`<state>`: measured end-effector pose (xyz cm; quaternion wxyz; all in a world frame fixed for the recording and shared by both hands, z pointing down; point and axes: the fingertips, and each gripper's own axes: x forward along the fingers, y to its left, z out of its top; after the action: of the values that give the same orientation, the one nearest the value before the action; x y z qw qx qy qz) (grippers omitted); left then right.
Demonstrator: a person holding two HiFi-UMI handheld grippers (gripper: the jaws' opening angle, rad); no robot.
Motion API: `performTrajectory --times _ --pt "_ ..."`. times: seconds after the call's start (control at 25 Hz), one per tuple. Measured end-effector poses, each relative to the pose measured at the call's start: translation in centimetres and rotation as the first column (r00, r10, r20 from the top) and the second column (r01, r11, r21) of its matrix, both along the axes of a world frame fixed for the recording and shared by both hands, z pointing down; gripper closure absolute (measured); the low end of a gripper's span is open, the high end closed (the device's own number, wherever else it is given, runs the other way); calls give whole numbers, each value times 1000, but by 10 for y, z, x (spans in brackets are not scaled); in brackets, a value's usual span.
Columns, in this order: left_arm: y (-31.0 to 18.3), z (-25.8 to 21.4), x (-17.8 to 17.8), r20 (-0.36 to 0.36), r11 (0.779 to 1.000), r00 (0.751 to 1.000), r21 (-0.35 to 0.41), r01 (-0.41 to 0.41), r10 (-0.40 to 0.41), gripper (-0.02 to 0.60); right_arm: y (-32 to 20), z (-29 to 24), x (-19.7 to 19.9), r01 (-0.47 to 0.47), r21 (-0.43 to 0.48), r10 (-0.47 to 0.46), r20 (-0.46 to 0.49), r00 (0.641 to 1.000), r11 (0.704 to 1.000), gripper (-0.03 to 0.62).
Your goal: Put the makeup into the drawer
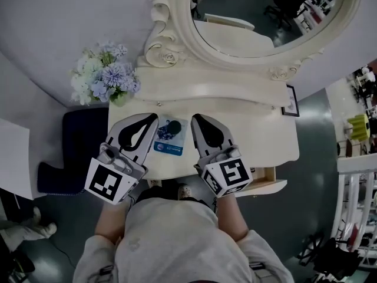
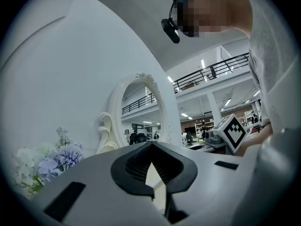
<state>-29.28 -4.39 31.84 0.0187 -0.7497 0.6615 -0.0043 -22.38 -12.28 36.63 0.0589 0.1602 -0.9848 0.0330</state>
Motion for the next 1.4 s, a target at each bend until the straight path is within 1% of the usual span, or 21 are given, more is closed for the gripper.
performTrajectory --times 0.08,0.24,0.52,0.64,0.84,0.96,1.16,1.2,1.24,1.28,1.4 --pt "-2 6 -3 -3 1000 1000 -18 -23 23 570 -2 14 -6 -10 -23 9 -43 999 1000 569" --pt "-8 13 -7 -11 997 998 -27 -67 67 571 -8 50 -17 -30 -82 19 -137 990 996 569" --pt "-16 27 -13 -26 990 991 -54 -133 132 571 -15 104 -29 -70 -193 20 -251 968 979 569" --pt "-18 34 -15 -39 986 987 -66 -155 153 570 -16 129 -30 -94 -244 18 -294 956 965 569" --pt "-21 45 -20 -59 980 983 -87 -180 175 571 -15 169 -26 -143 -336 20 -345 938 931 568" --pt "-23 50 -23 -67 977 981 -97 -189 183 571 -12 185 -24 -157 -360 10 -378 926 920 568" --pt "-24 57 -28 -77 975 979 -107 -196 188 571 -12 207 -25 -179 -374 1 -429 903 910 563" --pt "-24 59 -29 -78 975 979 -108 -196 188 569 -12 211 -26 -185 -377 0 -439 898 908 549" --pt "-24 60 -30 -80 975 979 -109 -196 188 570 -12 215 -27 -191 -379 -1 -450 893 905 500" --pt "-24 61 -31 -81 975 979 -110 -195 187 571 -12 220 -28 -196 -382 -2 -461 887 903 467" --pt "-24 64 -34 -85 974 980 -118 -192 182 571 -11 234 -31 -209 -384 -11 -498 867 900 444"
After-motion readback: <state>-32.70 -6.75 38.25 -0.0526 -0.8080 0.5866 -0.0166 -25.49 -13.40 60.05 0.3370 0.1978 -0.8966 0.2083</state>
